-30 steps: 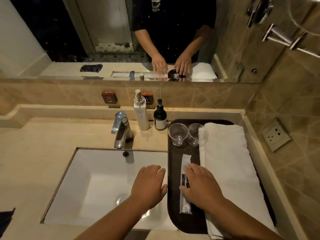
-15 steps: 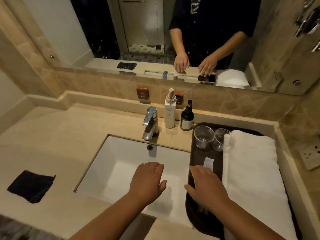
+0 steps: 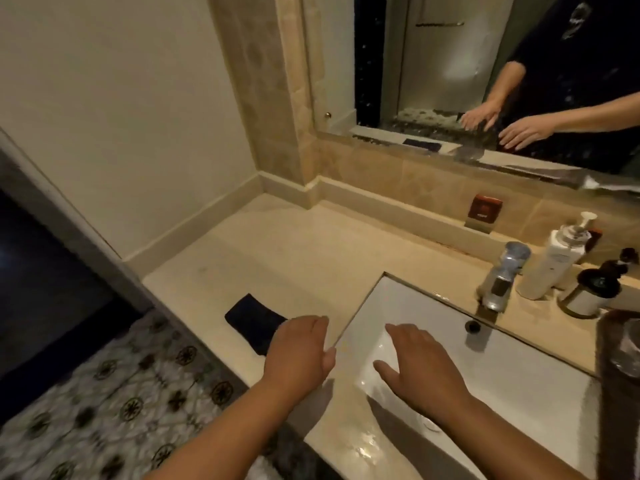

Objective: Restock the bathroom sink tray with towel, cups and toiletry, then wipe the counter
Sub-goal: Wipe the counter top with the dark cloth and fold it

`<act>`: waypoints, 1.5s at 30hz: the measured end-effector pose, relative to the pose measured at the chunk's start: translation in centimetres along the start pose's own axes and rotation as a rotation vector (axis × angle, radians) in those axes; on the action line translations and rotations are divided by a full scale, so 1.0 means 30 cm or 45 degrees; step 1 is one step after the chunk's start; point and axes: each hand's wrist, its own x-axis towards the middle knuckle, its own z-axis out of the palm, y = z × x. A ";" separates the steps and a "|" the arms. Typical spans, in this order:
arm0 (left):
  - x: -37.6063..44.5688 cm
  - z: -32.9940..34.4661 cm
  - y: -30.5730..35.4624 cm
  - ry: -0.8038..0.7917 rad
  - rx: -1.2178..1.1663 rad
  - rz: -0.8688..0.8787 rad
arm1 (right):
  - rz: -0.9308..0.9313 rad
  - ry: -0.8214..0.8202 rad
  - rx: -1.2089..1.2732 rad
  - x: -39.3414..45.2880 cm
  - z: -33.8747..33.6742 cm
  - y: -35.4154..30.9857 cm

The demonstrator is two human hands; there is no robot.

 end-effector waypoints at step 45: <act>0.454 0.329 -1.268 -0.162 -0.010 -0.872 | 0.797 -0.462 2.125 0.704 0.301 -0.562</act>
